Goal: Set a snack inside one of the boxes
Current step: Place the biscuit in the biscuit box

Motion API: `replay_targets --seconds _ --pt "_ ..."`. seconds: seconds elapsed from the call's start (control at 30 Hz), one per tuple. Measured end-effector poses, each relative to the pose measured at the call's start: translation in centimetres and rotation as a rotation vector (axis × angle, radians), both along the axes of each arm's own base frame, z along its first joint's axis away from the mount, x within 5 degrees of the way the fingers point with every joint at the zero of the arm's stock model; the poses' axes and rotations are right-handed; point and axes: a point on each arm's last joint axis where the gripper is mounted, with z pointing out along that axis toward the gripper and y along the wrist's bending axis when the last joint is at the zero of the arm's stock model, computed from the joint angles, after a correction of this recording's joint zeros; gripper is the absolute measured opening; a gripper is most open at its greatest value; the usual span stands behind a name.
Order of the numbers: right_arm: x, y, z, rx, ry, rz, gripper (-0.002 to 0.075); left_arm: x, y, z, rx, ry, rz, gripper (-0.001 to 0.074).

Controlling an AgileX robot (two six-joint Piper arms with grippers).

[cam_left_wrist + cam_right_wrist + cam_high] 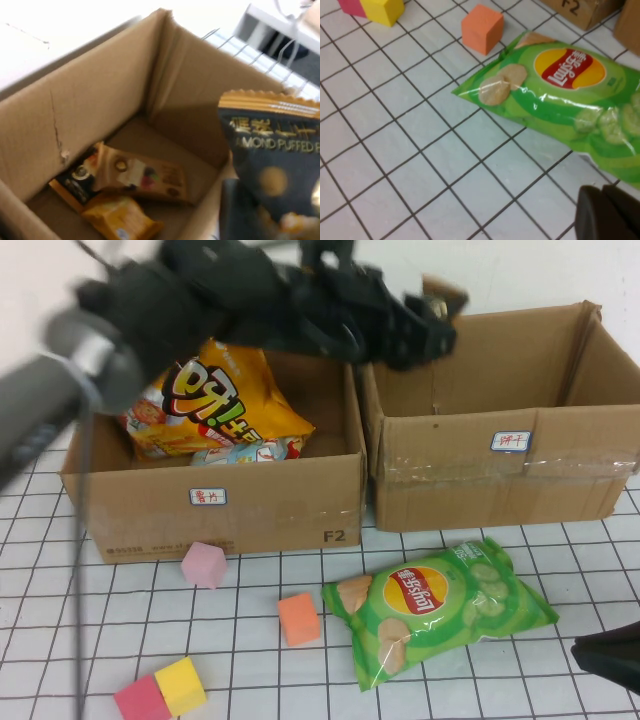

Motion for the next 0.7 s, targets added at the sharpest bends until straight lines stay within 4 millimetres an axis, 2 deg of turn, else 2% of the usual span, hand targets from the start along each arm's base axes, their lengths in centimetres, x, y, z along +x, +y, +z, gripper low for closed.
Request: replay_targets --seconds 0.13,0.23,0.33,0.4,0.47,0.53,0.63,0.7 --pt "0.6 0.1 -0.8 0.010 0.053 -0.009 -0.0001 1.6 -1.5 -3.3 0.080 -0.042 0.016 0.0591" --pt "1.1 0.3 -1.6 0.026 0.103 -0.017 -0.0001 2.0 -2.1 -4.6 0.177 -0.115 0.022 0.0662" --pt "1.4 0.5 -2.1 0.037 0.132 -0.009 -0.0001 2.2 -1.8 -4.6 0.254 -0.162 0.024 0.0656" --pt "1.5 0.6 -2.2 0.041 0.135 0.006 -0.0001 1.9 -1.6 -4.1 0.286 -0.150 0.021 0.0612" --pt "1.4 0.7 -2.2 0.040 0.123 0.035 -0.0001 1.4 -1.1 -3.5 0.322 -0.107 0.020 0.0532" --pt "1.5 0.8 -2.2 0.034 0.104 0.053 -0.0001 0.7 -0.4 -2.7 0.382 -0.070 0.025 0.0403" --pt "1.8 0.6 -2.1 0.017 0.069 0.030 0.0001 -0.3 0.7 -1.6 0.493 -0.043 0.025 0.0160" --pt "2.2 0.4 -2.1 0.010 0.044 -0.017 0.0031 -1.1 1.5 -1.0 0.561 -0.016 0.021 0.0067"
